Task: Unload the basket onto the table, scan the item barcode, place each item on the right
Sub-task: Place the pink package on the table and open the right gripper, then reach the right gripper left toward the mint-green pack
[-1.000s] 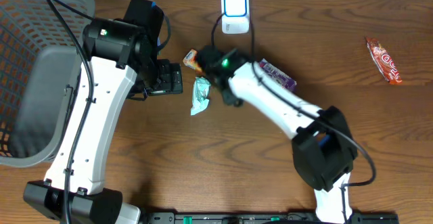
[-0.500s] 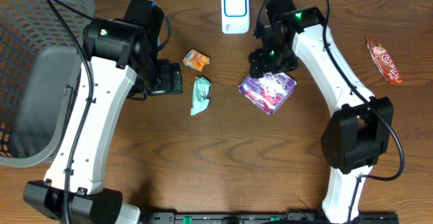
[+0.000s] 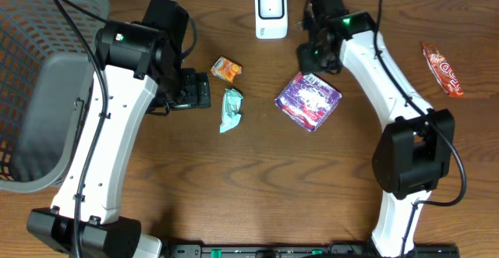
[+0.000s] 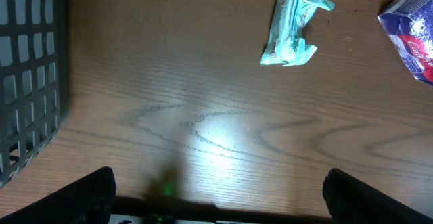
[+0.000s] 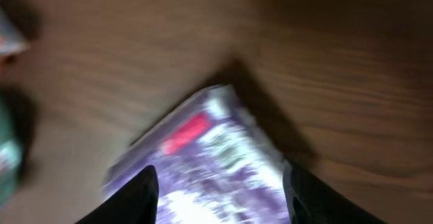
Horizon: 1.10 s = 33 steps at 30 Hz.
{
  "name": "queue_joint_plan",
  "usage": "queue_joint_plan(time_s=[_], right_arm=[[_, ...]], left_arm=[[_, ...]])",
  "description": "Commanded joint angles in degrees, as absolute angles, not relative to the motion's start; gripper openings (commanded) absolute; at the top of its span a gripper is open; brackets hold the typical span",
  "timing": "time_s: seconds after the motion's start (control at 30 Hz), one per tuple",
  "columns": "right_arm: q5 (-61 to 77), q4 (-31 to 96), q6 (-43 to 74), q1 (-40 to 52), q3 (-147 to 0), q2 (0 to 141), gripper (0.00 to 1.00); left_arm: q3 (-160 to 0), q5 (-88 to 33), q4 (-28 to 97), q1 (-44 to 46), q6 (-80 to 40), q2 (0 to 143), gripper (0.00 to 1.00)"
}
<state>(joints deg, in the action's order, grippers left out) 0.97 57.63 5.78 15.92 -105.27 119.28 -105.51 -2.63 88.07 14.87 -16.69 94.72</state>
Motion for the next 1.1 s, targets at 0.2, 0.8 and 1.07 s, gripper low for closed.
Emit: queue_joint_plan(time_s=[0.2,0.8,1.07], right_arm=[[9.19,59.83,1.96,11.44,-99.72,122.28,0.56],[21.8,78.46,2.55,12.43,-105.21,118.52,0.68],[7.9,78.87,6.61,14.72,-107.02,117.6,0.73]], left_arm=[[-105.86,-2.31,88.18,14.9,-16.73,95.09,0.98],[-105.86,-2.31,88.18,14.9,-16.73,95.09,0.98],[-105.86,-2.31,88.18,14.9,-16.73,95.09,0.98]])
